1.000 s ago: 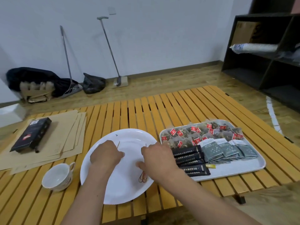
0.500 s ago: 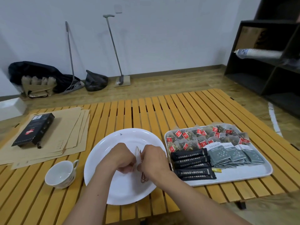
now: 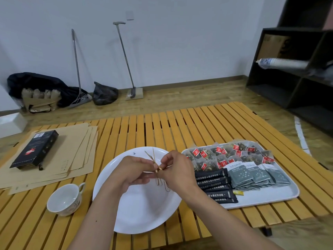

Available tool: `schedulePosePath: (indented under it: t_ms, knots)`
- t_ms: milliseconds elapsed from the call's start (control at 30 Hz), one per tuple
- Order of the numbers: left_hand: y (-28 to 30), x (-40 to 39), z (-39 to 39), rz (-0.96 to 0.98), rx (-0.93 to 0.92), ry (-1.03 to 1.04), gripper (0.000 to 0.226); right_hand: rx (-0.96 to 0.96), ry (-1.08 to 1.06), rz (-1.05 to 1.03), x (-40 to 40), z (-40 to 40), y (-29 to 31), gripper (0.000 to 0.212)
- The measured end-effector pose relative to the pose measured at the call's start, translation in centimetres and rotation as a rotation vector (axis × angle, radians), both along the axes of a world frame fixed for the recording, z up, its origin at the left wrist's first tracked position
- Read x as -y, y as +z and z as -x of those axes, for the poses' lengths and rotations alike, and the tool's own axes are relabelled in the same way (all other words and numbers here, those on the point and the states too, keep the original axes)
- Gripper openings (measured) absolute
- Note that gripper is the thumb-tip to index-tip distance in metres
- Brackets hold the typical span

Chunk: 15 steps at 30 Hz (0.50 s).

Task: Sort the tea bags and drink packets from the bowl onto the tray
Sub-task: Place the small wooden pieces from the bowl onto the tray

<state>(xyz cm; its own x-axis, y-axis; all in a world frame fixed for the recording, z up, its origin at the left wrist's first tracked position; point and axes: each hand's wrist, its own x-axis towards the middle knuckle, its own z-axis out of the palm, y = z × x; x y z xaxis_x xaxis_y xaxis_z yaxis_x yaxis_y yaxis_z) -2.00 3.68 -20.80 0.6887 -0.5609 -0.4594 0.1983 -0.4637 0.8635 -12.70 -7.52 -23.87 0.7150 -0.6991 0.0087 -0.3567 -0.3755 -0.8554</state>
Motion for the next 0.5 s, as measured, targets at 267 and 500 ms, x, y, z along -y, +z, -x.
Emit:
schedulePosePath:
  t_ms: [267,500]
  knots:
    - [0.3,0.6,0.9,0.188,-0.043,0.059,0.024,0.099,0.076,0.104,1.5,2.0,1.0,0.024]
    - [-0.1,1.8,1.9,0.282,-0.063,0.083,0.020,0.152,0.119,0.011,3.1,4.2,2.6,0.018]
